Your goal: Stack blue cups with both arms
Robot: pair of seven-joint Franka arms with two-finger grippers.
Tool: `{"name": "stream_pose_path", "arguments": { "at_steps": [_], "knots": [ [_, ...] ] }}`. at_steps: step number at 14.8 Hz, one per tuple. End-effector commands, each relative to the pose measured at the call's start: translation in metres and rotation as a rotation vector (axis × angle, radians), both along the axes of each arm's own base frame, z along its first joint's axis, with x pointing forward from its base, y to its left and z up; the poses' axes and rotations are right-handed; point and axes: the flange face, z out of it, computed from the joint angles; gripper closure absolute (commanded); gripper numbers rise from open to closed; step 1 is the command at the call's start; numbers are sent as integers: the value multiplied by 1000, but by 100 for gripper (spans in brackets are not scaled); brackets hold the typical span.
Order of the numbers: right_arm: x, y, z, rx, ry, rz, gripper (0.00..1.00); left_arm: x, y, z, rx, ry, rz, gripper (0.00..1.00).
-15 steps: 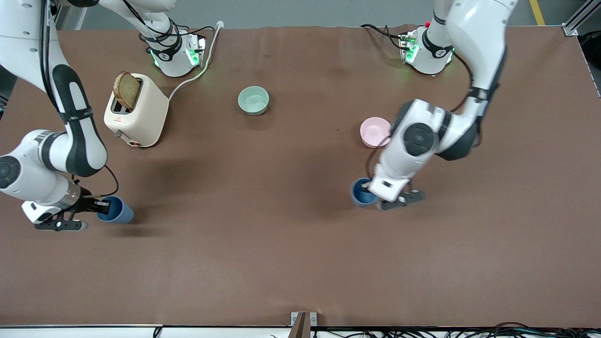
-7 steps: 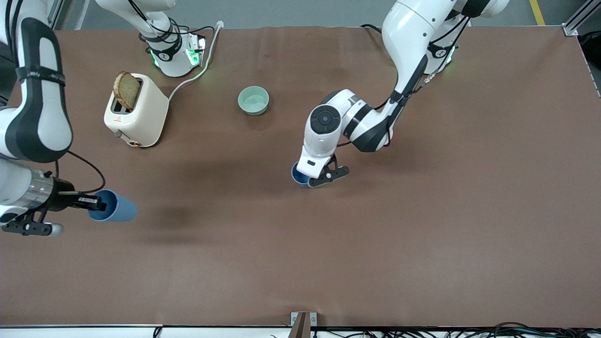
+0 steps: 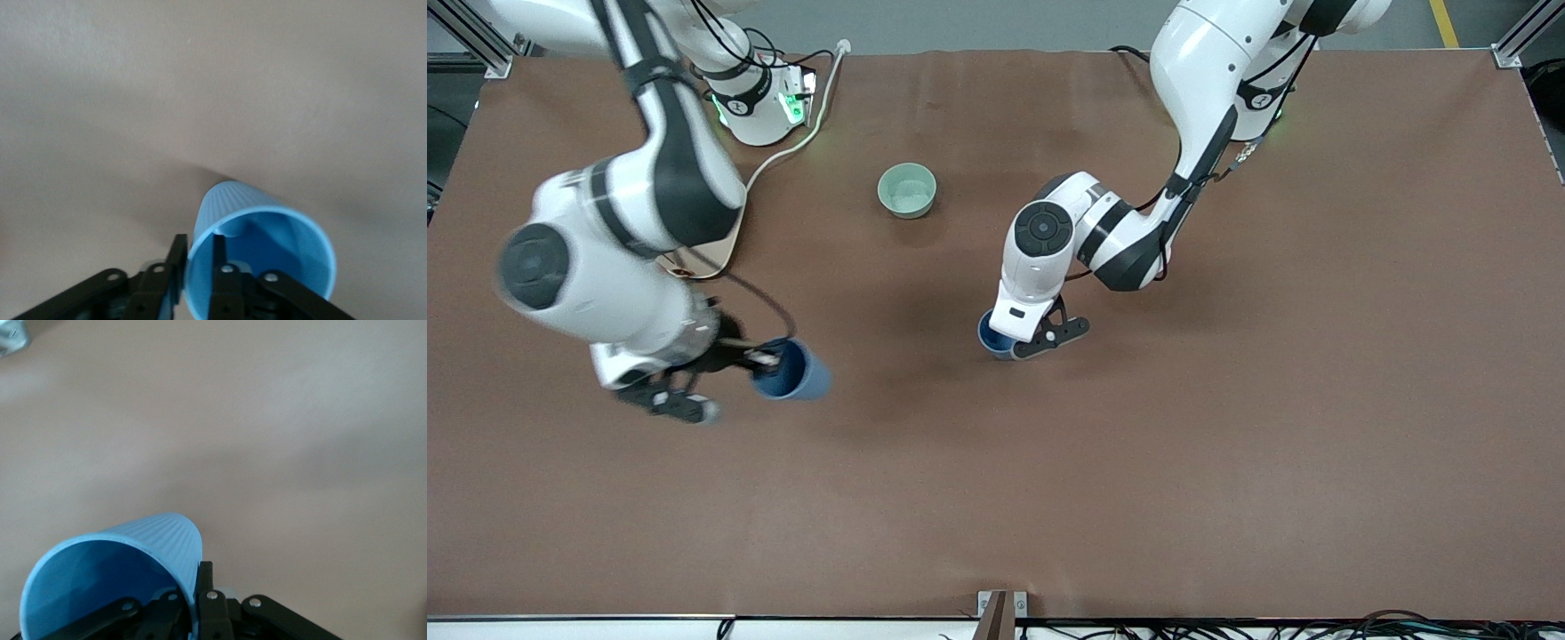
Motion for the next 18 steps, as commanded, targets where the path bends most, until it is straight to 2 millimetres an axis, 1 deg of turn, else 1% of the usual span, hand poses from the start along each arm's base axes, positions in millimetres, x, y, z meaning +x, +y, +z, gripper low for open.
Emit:
{"name": "stream_pose_path", "arguments": {
  "at_steps": [1,2,3,5,6,7,9,10,11,13,15,17,18],
  "knots": [
    [-20,39,7,-24,-8,-44,98,37,35,77,-1,-64,63,0],
    [-28,60,8,-19,-19,-43,98,49,55,114,3,-73,74,0],
    [-36,79,10,-2,-22,-51,98,62,81,148,15,-75,64,0],
    [-49,105,14,24,-22,-74,98,81,141,207,37,-82,16,0],
    [-57,121,16,41,-27,-68,98,87,175,233,46,-89,-1,0],
    [-64,135,17,55,-34,-72,98,90,205,255,53,-94,-11,0],
    [-77,166,0,48,-31,-64,98,93,266,293,71,-106,-67,0],
    [-83,180,-13,27,-34,-57,98,90,292,310,81,-103,-115,0],
    [-92,195,-25,4,-35,-46,98,83,312,324,94,-87,-147,0],
    [-95,207,-56,-43,-27,-18,98,69,340,353,103,-87,-155,0],
    [-92,212,-72,-29,-44,-13,98,59,361,376,106,-111,-157,0],
    [-96,228,-92,-12,-51,8,98,47,391,392,113,-91,-230,0],
    [-97,230,-95,-7,-52,8,98,39,403,401,113,-82,-262,0]
  ]
}}
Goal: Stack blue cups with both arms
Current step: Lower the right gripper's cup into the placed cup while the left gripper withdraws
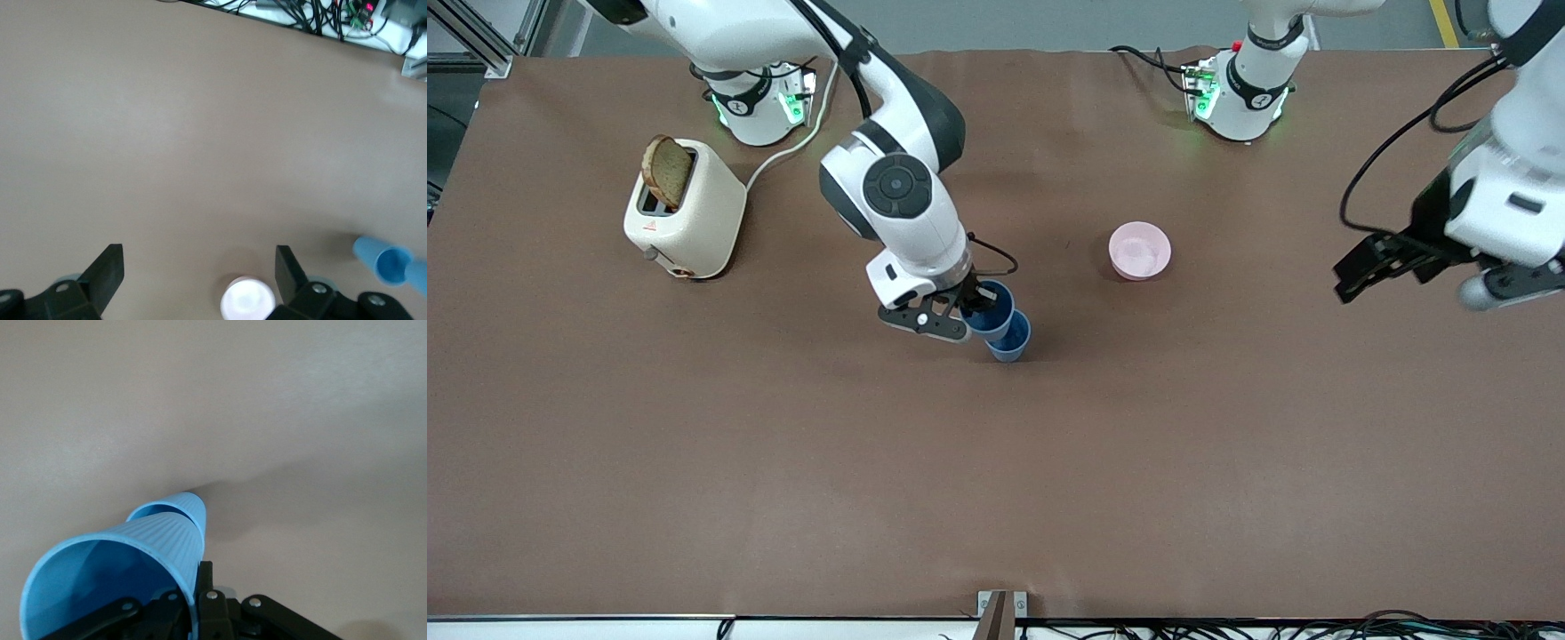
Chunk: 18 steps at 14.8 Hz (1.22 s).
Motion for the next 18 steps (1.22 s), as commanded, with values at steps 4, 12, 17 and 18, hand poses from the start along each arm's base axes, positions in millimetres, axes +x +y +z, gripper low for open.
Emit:
{"name": "stream_pose_path", "arguments": {
  "at_steps": [4,12,17,18],
  "knots": [
    [-5,10,-10,0,-14,11,98,-31,43,27,28,30,-163,0],
    [-5,14,-17,2,-26,20,98,-66,68,17,-13,87,-234,0],
    [-3,14,-23,-5,-28,25,98,-84,59,17,-4,91,-248,0],
    [-2,12,-23,-11,-34,26,98,-84,52,16,-2,91,-257,0]
  ]
}}
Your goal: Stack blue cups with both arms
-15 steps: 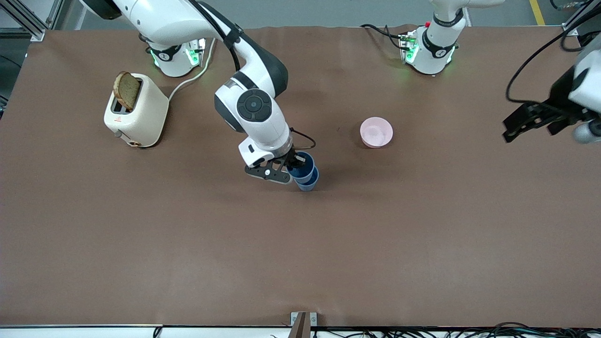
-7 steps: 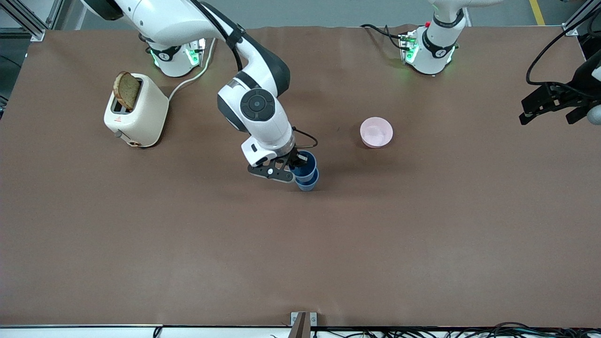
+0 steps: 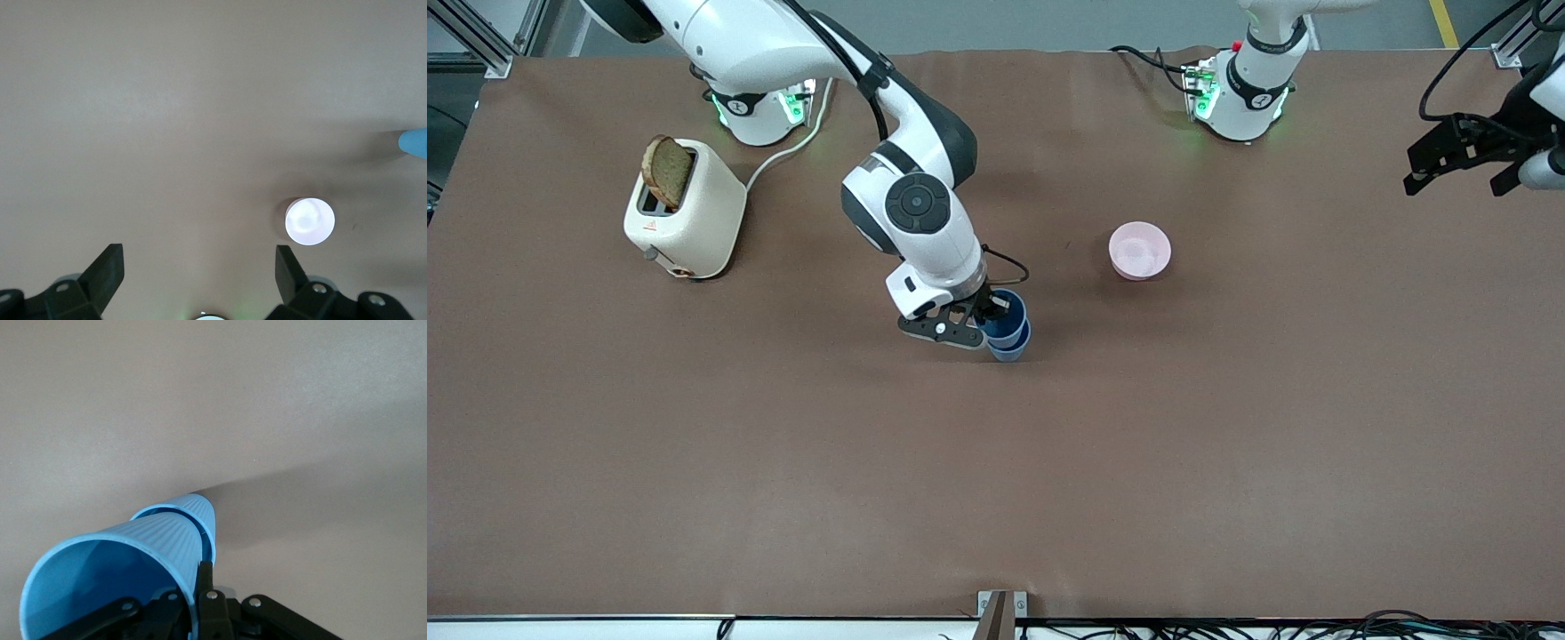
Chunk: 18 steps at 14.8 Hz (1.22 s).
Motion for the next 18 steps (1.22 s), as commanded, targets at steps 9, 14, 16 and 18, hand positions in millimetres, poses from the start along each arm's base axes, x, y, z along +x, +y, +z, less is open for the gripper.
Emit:
{"name": "stream_pose_path", "arguments": {
  "at_steps": [9,14,16,18],
  "knots": [
    [-5,7,-7,-16,-16,16,90,-14,-39,-6,9,9,24,0],
    [-3,5,-6,-13,-14,11,66,-12,-33,-4,17,0,-13,0],
    [3,-2,2,-11,-18,-2,43,-11,-30,-4,23,-2,-19,0],
    [8,-18,48,-8,-72,-28,0,-10,-29,-5,23,0,-18,0]
  ]
}}
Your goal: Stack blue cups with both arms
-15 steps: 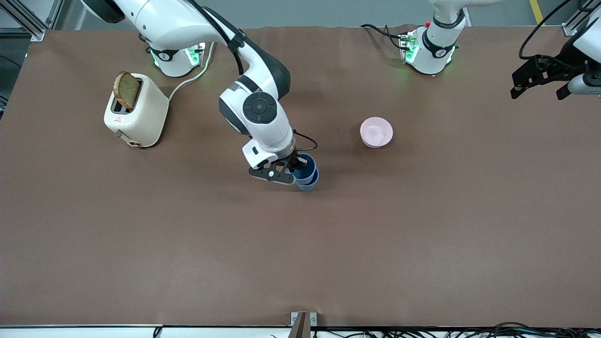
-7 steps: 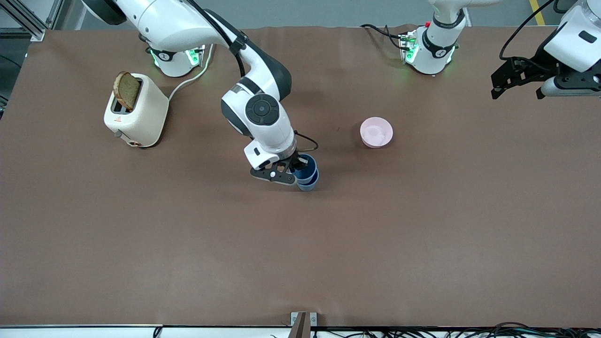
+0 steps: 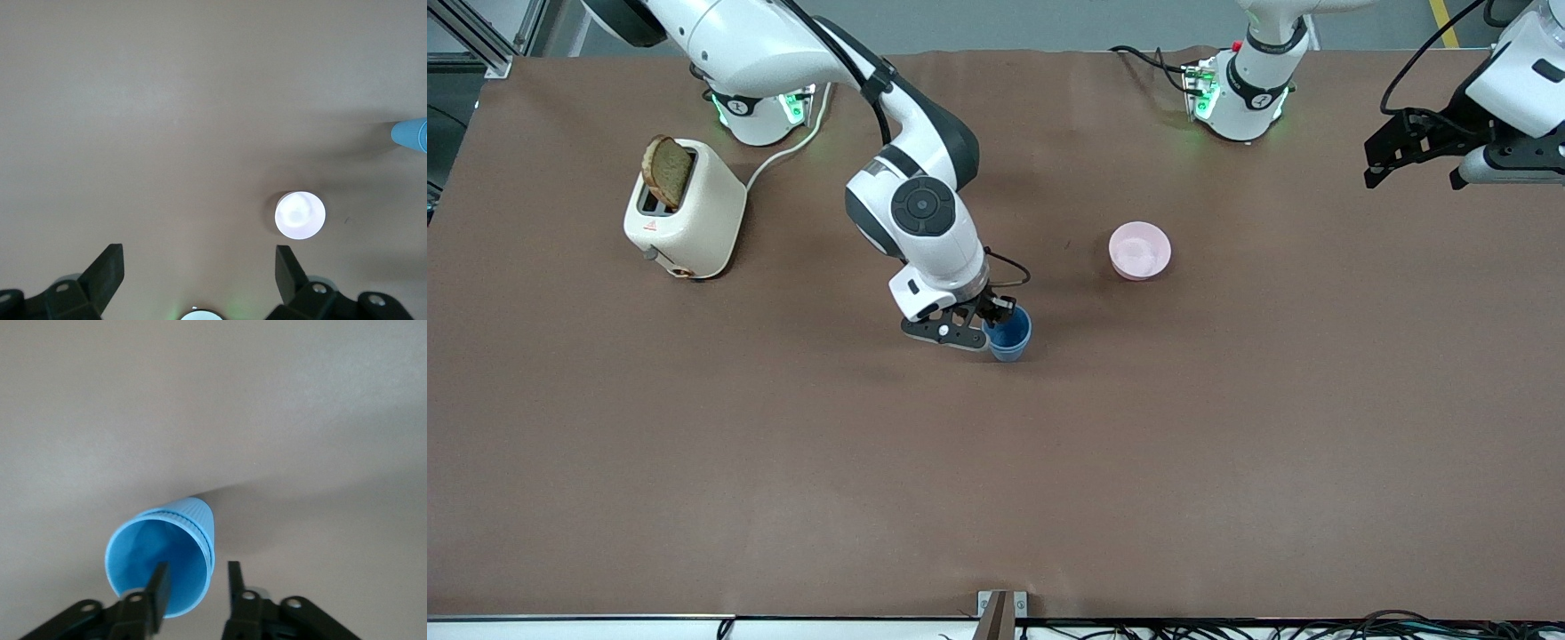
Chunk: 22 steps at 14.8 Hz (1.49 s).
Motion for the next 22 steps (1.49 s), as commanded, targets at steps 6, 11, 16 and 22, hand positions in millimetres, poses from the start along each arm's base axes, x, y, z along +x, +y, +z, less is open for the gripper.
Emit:
{"name": "stream_pose_path", "arguments": {
  "at_steps": [6,11,16,22],
  "knots": [
    [48,-204,191,-182,-127,-199,0,-3,4,6,7,-19,-9,0],
    [40,-361,267,-293,-80,-84,0,-3,3,6,6,-19,-11,0],
    [10,-484,312,-187,-29,55,0,-2,10,6,6,-19,1,0],
    [3,-515,310,-176,4,76,0,-1,11,6,4,-17,4,0]
  ]
}}
